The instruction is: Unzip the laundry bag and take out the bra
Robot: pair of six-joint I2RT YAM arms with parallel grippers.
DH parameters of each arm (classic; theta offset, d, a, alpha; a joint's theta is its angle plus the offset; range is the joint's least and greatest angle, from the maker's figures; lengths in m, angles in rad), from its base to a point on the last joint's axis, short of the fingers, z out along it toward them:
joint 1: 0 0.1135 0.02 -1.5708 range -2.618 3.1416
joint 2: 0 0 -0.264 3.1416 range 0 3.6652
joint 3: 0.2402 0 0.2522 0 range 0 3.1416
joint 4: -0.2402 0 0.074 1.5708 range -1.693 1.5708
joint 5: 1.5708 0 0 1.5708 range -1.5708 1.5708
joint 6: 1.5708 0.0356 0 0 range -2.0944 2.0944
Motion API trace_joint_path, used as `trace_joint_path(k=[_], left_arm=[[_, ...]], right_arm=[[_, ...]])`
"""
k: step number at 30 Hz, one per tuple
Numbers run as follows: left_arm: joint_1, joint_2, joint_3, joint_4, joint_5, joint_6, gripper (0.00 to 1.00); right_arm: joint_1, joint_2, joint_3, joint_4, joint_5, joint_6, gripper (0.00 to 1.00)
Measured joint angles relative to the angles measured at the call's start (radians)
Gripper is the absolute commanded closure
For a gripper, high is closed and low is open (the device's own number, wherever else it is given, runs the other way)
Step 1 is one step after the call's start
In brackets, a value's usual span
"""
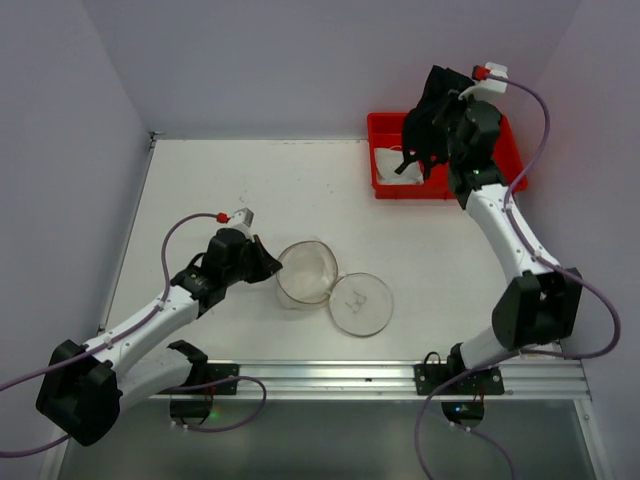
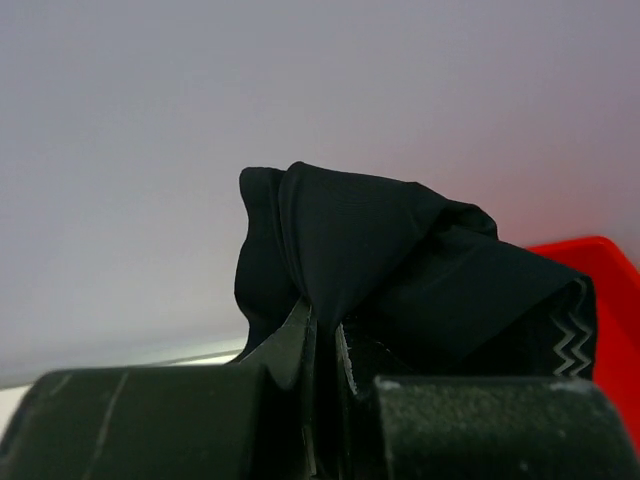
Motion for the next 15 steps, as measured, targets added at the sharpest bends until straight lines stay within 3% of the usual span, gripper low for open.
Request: trace_joint_path(k=[7, 15], left_arm=[[0.000, -0.005, 0.002, -0.009, -0.004, 0.002, 1.00], [0.000, -0.013, 0.002, -0.005, -0.009, 0.016, 1.00]], right_arm=[[-0.169, 0.409, 0.287, -0.053, 0.005, 0.011, 1.00], [-0.213, 0.737, 0.494, -0.180, 0.004, 0.023, 0.99]])
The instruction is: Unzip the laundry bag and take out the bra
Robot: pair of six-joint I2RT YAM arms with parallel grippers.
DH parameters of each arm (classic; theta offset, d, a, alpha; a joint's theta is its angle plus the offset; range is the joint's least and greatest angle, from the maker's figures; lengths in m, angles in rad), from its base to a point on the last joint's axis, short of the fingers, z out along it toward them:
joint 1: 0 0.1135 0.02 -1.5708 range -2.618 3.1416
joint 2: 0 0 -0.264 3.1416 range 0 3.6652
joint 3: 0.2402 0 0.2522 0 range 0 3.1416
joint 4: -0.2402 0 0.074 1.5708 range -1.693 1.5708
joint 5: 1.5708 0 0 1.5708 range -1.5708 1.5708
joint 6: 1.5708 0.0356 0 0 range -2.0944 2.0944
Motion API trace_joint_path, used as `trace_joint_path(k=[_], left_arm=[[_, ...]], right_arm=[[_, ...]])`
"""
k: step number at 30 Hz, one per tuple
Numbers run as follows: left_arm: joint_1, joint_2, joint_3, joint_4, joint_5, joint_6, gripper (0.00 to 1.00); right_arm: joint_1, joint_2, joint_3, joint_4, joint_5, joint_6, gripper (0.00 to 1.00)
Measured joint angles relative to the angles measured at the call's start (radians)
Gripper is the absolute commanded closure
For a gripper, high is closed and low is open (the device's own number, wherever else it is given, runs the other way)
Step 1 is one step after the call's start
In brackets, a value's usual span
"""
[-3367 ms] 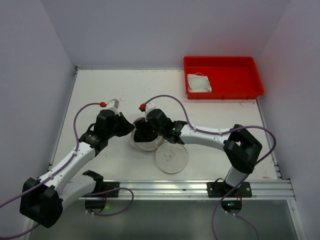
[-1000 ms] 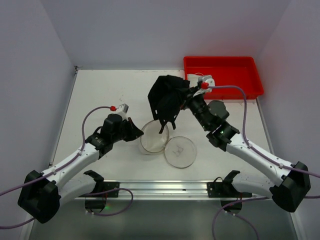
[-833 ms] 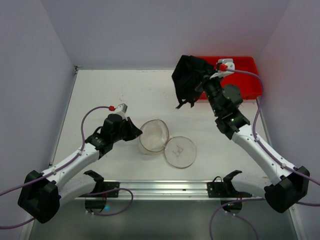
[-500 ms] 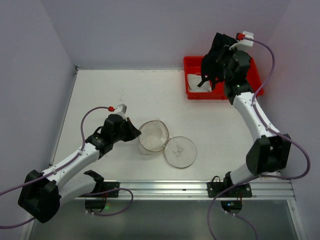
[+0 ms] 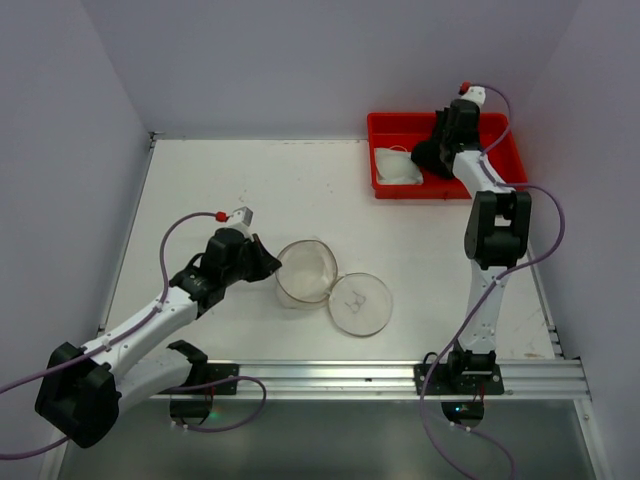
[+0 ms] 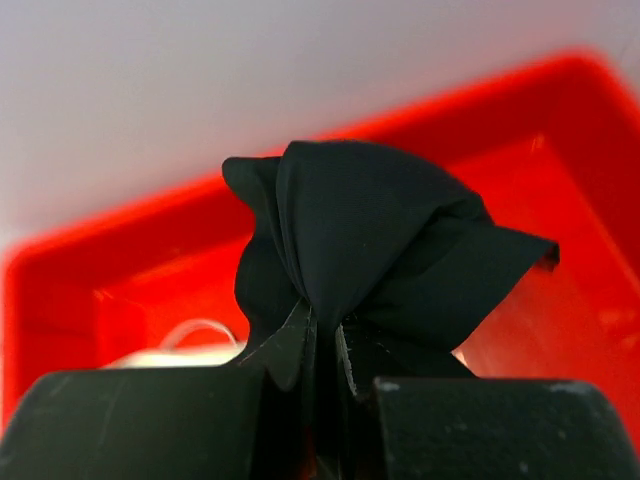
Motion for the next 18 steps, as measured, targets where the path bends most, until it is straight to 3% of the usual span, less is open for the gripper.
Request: trace_joint_path(k=[5, 9, 15, 16, 18], left_arm=[[0.001, 0.001, -0.001, 0.016, -0.002, 0.002, 1.00], [0.002, 0.011, -0.001, 0.018, -0.002, 0.009, 1.00], [0.003, 0.016, 0.000, 0.017, -0.002, 0.011, 1.00], [0.004, 0.016, 0.000, 0.016, -0.002, 0.011, 1.00], [0.005, 0.016, 0.002, 0.014, -0.005, 0.011, 1.00]], right_arm=[[-0.011, 0.060, 0.018, -0.145, 0.041, 0.060, 0.95], [-0.032, 0.043, 0.001, -0.207, 0.085, 0.143, 0.60], [-0.056, 0.034, 0.069, -0.362, 0.119, 0.208, 0.32], [-0.057, 0.021, 0.065, -0.370, 0.116, 0.217, 0.24], [-0.057, -0.026, 0.027, -0.377, 0.098, 0.233, 0.18]])
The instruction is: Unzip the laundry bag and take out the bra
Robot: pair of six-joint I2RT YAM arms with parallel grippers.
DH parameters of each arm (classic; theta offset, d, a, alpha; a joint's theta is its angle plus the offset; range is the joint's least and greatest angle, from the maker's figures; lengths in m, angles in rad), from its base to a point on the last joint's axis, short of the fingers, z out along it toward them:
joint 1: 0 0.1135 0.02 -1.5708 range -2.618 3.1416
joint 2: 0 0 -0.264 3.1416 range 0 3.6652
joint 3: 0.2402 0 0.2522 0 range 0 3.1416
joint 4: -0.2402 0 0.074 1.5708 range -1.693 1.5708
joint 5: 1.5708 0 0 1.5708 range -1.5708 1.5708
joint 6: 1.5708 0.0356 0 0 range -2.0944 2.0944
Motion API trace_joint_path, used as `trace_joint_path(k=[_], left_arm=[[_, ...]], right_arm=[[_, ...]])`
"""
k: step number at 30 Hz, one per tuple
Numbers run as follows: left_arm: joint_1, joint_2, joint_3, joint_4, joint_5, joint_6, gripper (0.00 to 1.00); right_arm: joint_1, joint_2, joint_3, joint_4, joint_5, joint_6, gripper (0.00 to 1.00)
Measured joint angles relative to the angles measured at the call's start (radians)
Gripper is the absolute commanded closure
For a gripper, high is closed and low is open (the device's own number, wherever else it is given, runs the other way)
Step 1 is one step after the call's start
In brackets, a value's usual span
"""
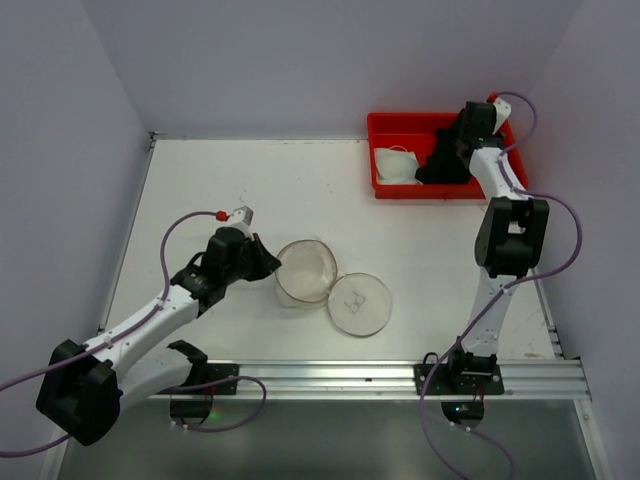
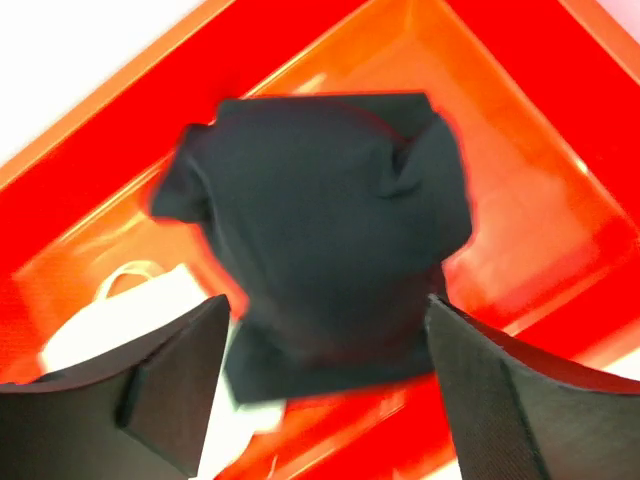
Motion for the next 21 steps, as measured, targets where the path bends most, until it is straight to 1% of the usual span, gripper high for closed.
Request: trace_joint_path(k=[1, 2, 5, 8, 12, 14, 16, 18, 21], left_arm=[[0.000, 0.000, 0.001, -0.001, -0.001, 0.000, 1.00], [0.000, 0.000, 0.003, -0.003, -0.001, 0.000, 1.00], [0.000, 0.000, 0.019, -0.008, -0.005, 0.000, 1.00], [0.000, 0.001, 0.040, -0.006, -0.013, 0.000, 1.00], [0.000, 0.023, 0.056, 0.003, -0.019, 0.000, 1.00], [0.001, 0.047, 0.057, 0.006, -0.020, 0.000, 1.00], [0.001, 0.071, 0.057, 0.008, -0.020, -0.001, 1.00], [0.001, 0.100, 0.057, 0.016, -0.021, -0.001, 1.00], [0.001, 0.148, 0.059, 0.031, -0.035, 0.000, 1.00]], right_arm=[[0.002, -0.038, -0.030, -0.001, -0.012, 0.007, 0.13], [0.004, -0.081, -0.061, -0.006, -0.028, 0.017, 0.11], [0.013, -0.226, -0.144, -0.014, -0.068, 0.040, 0.05], [0.026, -0.398, -0.270, 0.010, -0.115, 0.061, 0.05], [0.082, -0.666, -0.537, 0.075, -0.204, 0.091, 0.08], [0.156, -0.781, -0.688, 0.111, -0.243, 0.103, 0.08], [0.262, -0.862, -0.826, 0.122, -0.273, 0.113, 0.10], [0.379, -0.914, -0.959, 0.140, -0.304, 0.131, 0.14], [0.514, -0.961, -1.136, 0.142, -0.364, 0.176, 0.16]])
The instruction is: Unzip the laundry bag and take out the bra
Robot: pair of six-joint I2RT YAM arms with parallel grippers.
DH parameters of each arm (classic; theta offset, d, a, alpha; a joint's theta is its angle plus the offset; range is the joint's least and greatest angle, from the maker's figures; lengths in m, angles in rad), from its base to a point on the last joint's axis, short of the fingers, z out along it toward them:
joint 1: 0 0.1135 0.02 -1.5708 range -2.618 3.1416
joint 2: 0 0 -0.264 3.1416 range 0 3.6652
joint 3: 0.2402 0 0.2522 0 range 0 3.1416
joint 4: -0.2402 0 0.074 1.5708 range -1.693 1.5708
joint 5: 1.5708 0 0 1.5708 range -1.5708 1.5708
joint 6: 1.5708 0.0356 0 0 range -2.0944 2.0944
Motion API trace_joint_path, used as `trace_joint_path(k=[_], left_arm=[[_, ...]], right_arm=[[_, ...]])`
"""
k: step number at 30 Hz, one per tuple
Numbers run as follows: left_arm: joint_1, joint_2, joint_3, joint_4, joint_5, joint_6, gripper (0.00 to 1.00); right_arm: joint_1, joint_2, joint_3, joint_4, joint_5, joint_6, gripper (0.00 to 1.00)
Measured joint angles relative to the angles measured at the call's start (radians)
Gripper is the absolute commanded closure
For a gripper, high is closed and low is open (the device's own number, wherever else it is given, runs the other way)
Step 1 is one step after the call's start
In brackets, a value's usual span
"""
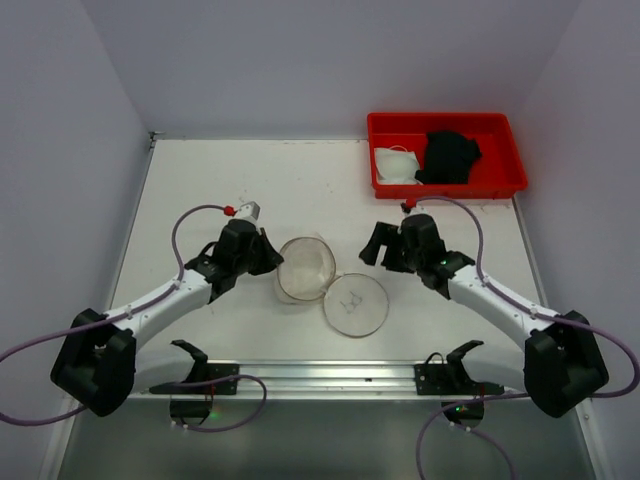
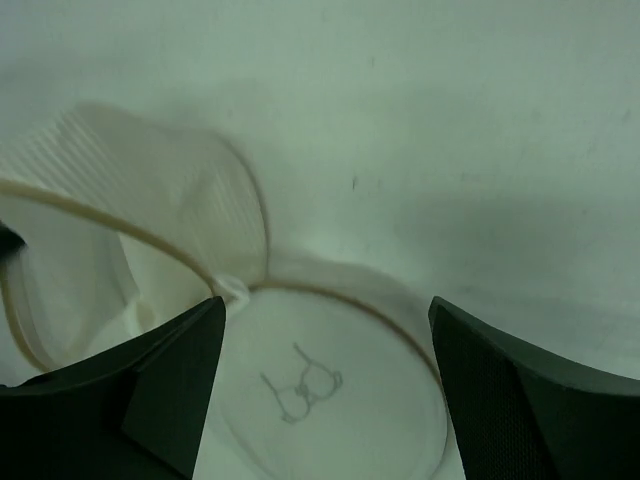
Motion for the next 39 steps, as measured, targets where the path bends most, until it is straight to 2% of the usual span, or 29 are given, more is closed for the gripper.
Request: trace_joint_path(k=[5, 11, 16, 26, 31, 39], left_arm=[[0.001, 0.104, 0.021, 0.029, -0.026, 0.010, 1.00], [0.003, 0.214, 0.027, 0.072, -0.033, 0.024, 1.00], [0.006, 0.230, -0.023, 0.104, -0.031, 0.023, 1.00], [0.007, 0.174, -0.143, 0.172, 0.027, -0.031, 0.99], [0.007, 0.173, -0.143, 0.172, 0.031, -0.050, 0.99], [0.007, 0.187, -0.130, 0.167, 0.031, -0.057, 0.99]], right_arm=[[0.113, -0.032, -0.196, 0.016, -0.116, 0.101, 0.19], [0.134, 0.031, -0.256, 0.091, -0.213, 0.180, 0.17], [0.109, 0.160, -0.158, 0.095, -0.207, 0.165, 0.16], [-0.043, 0.369, 0.117, 0.067, -0.143, 0.029, 0.19], [-0.039, 0.280, 0.103, -0.006, -0.047, 0.010, 0.19], [-0.035, 0.122, -0.084, -0.097, -0.005, 0.047, 0.25]])
